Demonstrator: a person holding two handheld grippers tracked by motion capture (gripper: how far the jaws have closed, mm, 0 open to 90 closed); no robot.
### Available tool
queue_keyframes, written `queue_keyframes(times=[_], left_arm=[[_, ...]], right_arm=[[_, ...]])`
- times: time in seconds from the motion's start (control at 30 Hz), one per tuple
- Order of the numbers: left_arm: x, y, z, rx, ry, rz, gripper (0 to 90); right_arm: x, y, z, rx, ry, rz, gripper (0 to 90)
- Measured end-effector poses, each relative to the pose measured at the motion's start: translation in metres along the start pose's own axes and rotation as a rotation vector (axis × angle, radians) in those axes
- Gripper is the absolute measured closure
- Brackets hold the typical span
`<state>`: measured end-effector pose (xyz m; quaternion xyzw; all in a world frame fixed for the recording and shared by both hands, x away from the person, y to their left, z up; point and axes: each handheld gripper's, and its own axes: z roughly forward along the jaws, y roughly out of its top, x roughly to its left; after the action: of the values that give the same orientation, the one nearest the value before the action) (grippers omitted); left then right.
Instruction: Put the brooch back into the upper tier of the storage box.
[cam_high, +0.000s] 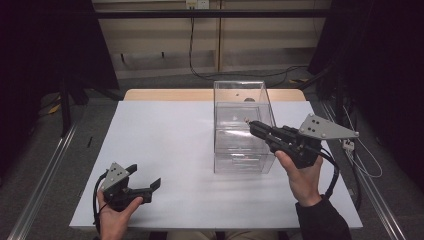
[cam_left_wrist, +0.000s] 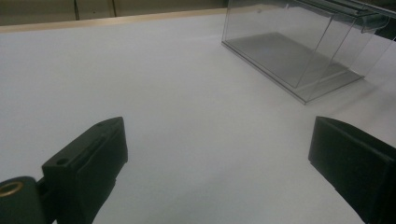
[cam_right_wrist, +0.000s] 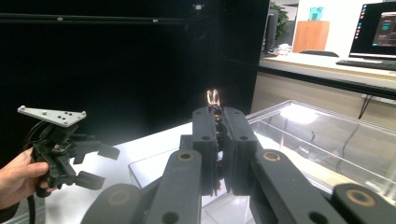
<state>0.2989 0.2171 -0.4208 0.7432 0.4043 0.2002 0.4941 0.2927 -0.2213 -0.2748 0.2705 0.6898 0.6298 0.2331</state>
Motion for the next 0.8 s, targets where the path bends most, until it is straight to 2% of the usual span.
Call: queue_keyframes(times=[0.2, 0.43, 0.8], left_arm=[[0.0, 0.0, 0.0, -0.001, 0.001, 0.0, 4.4], [0.0, 0.0, 0.0, 0.0, -0.001, 0.0, 4.4], [0.0, 0.0, 0.0, 0.001, -0.002, 0.0, 4.4]], right_arm=[[0.004, -0.002, 0.005, 0.014, 0.021, 0.003, 85.5], [0.009, -0.005, 0.01, 0.066, 0.039, 0.01, 85.4], [-0.001, -0.012, 0.008, 0.098, 0.017, 0.042, 85.4]])
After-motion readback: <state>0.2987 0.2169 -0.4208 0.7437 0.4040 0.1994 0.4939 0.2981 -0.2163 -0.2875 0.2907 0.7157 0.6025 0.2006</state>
